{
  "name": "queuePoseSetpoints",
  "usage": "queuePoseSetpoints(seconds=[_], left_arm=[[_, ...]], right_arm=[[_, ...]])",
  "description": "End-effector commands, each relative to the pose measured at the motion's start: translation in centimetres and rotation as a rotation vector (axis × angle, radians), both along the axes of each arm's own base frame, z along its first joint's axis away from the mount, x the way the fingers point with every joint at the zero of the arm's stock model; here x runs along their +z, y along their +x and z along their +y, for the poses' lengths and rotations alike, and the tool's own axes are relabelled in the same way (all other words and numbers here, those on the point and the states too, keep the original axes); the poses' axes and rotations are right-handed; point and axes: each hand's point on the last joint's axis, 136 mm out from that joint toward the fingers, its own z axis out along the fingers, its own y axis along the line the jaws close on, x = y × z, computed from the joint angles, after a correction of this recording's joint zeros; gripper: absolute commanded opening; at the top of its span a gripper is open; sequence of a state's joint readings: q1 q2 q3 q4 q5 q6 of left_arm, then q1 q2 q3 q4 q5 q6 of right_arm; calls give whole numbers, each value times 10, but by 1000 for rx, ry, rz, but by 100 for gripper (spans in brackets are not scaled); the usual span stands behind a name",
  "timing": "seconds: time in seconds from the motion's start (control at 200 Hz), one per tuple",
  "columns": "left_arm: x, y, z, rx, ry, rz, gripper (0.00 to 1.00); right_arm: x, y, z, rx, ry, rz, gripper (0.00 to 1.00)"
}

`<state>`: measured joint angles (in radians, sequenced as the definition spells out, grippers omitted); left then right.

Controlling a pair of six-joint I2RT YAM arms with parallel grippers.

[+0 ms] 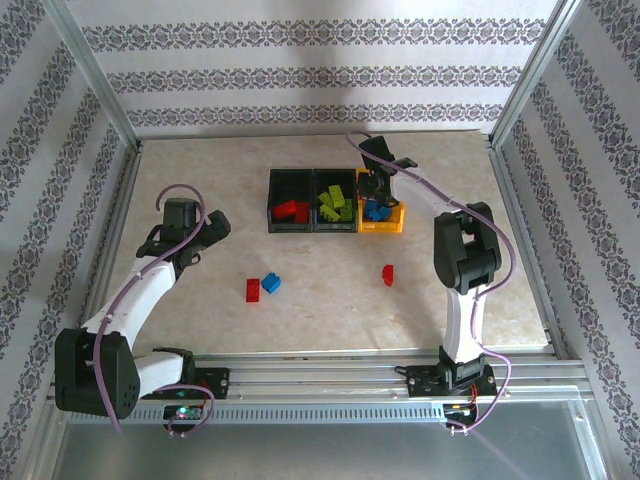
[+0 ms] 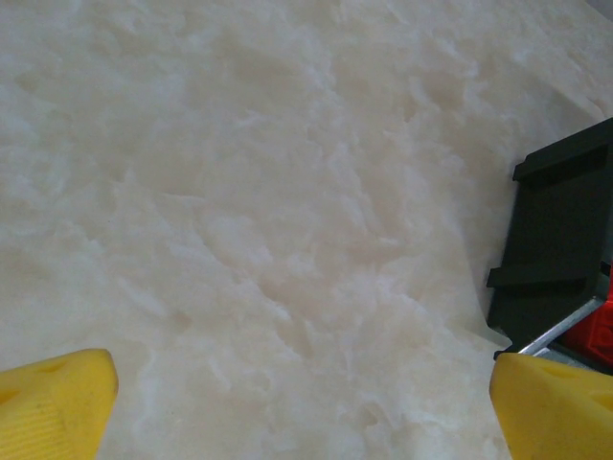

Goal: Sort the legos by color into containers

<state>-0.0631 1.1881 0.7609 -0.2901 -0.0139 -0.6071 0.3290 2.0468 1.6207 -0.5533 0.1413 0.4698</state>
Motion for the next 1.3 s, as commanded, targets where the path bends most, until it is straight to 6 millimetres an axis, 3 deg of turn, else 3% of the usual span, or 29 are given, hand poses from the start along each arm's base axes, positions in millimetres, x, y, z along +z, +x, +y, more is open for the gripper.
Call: queuePoseSetpoints(seconds=[0.0,0.175,0.66,0.894,1.109,1.149,1.299], left_arm=[[8,4,2,-4,-2,-48,100],[7,4,2,-7,-3,-46,100],[-2,-8,-9,-60,-28,5,100],[-18,-32,-29,-130,-36,89,100],[-36,-67,-56,-250,37,219,99],[-40,-75,-62,-277,54,249,99],[-58,-104,-77,-343,84,330,98]], right_arm=[[-1,5,-4,0,-18,4,26],[2,3,-6,0,-27,3,41],[41,-24,-8,9,-19,-68,53],[56,-52,3,30,-33,-100,66],[67,-81,18,54,-60,-142,89],[69,-86,20,54,-63,-150,98],[75,-103,23,36,-60,-171,98]])
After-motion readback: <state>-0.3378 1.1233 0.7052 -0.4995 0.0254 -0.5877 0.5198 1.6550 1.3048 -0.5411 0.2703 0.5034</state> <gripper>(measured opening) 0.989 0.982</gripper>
